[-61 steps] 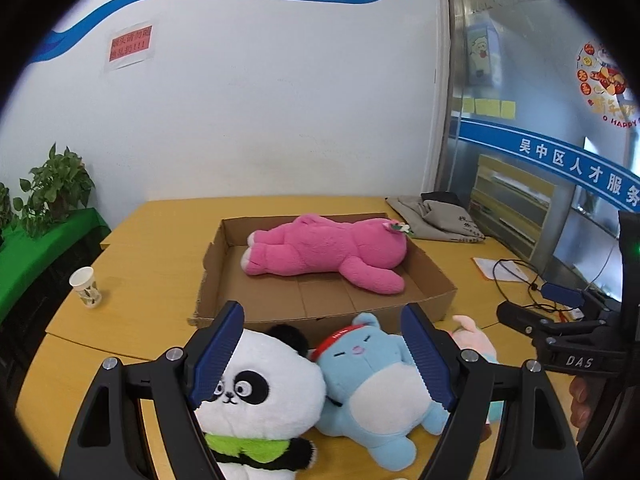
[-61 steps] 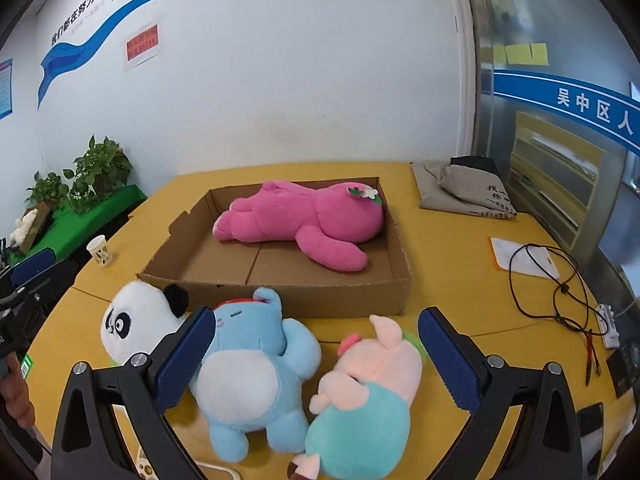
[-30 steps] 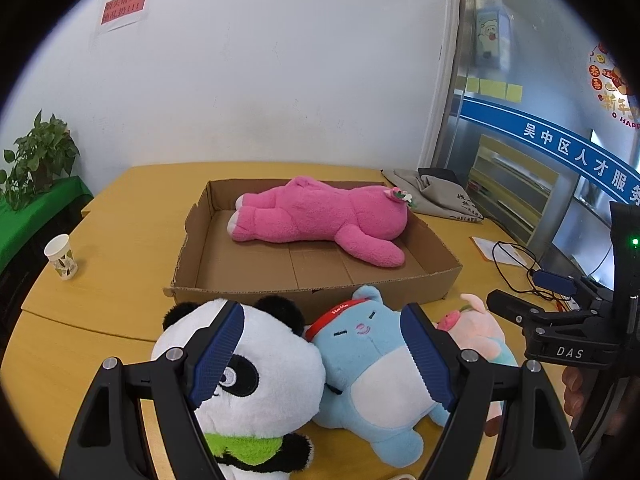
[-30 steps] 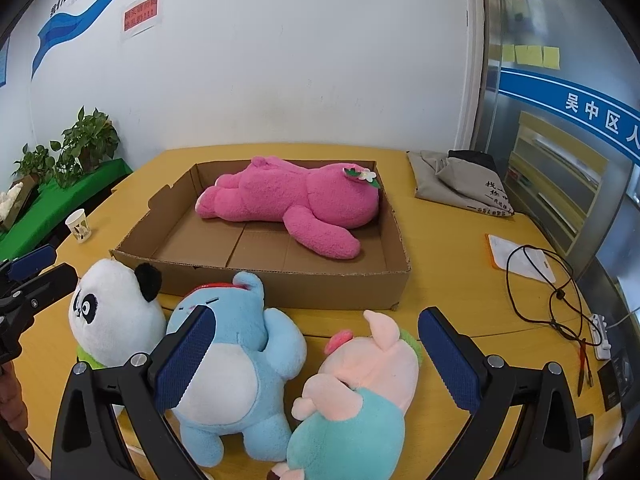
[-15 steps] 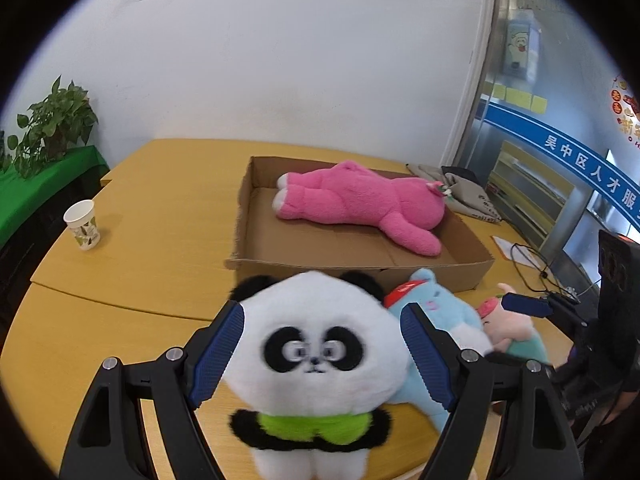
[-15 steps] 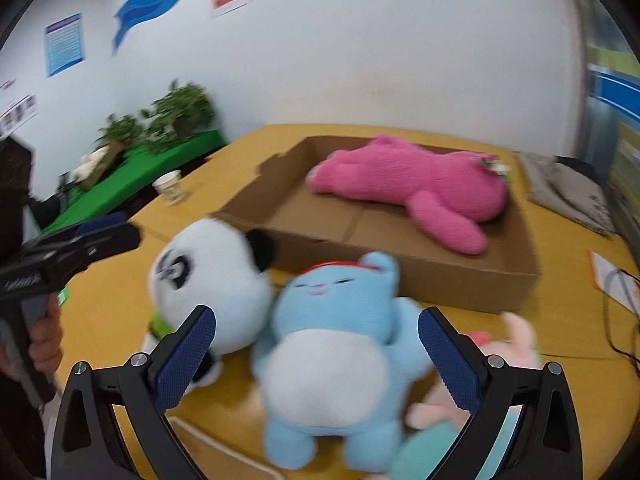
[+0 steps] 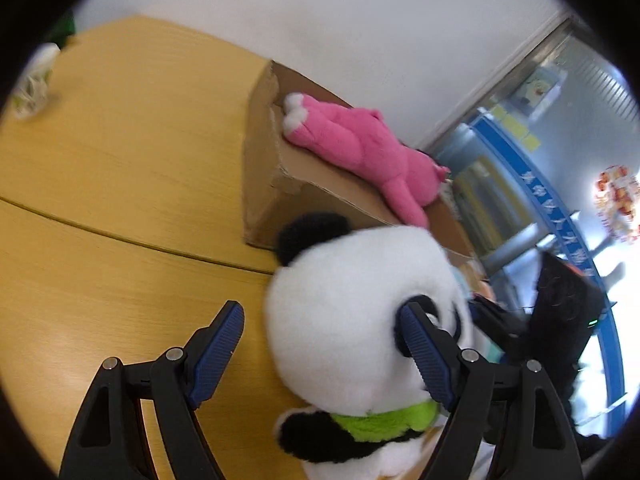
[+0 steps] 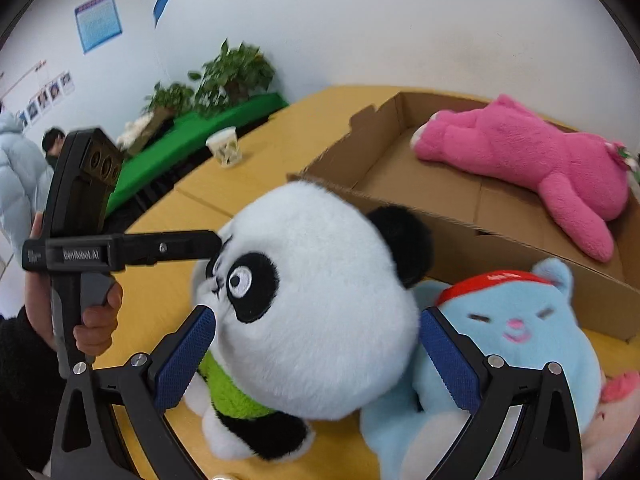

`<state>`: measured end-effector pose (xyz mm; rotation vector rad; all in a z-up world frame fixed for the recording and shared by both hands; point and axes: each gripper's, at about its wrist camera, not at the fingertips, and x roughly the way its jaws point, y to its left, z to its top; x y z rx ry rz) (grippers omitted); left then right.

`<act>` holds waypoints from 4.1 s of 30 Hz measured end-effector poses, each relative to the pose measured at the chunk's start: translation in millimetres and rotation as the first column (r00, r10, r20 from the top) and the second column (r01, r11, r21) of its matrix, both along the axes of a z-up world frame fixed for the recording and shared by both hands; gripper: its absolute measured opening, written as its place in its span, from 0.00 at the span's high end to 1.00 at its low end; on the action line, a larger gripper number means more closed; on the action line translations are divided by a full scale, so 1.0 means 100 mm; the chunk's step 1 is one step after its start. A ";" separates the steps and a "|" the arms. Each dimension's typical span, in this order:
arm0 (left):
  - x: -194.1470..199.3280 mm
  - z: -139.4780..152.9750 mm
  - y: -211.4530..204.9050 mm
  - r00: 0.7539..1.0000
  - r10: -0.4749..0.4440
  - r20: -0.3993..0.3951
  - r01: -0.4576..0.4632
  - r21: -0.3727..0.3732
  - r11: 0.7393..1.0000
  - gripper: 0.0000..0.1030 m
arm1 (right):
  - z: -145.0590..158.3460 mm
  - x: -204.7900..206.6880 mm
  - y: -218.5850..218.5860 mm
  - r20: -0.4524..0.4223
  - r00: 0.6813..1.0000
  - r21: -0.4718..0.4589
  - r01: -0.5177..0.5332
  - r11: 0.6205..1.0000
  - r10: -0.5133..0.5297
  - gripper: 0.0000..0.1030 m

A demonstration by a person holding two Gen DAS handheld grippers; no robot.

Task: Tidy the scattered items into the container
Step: 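Close both grippers on the panda plush's body, then lift the panda with both grippers and lower it into the box, then open both grippers to release the panda beside the pink bear, then move both grippers down and close them on the light-blue cat plush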

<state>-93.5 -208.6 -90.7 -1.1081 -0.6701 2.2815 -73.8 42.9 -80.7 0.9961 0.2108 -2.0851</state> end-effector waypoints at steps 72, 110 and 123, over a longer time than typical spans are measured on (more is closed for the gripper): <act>-1.72 0.67 0.15 0.982 0.151 0.113 -0.153 0.010 0.988 0.44 | 0.28 -2.11 -0.46 -0.011 0.994 0.084 -0.106 0.991 0.107 0.28; 0.31 1.49 1.55 0.934 0.186 -0.305 -0.281 -0.307 0.909 0.21 | 1.15 -0.13 1.26 -0.281 0.842 -0.002 0.479 0.878 -0.460 0.00; 0.43 1.43 1.84 0.954 0.105 -0.282 -0.190 -0.295 0.936 0.21 | 1.07 0.09 1.43 -0.314 0.839 0.052 0.482 0.874 -0.444 0.00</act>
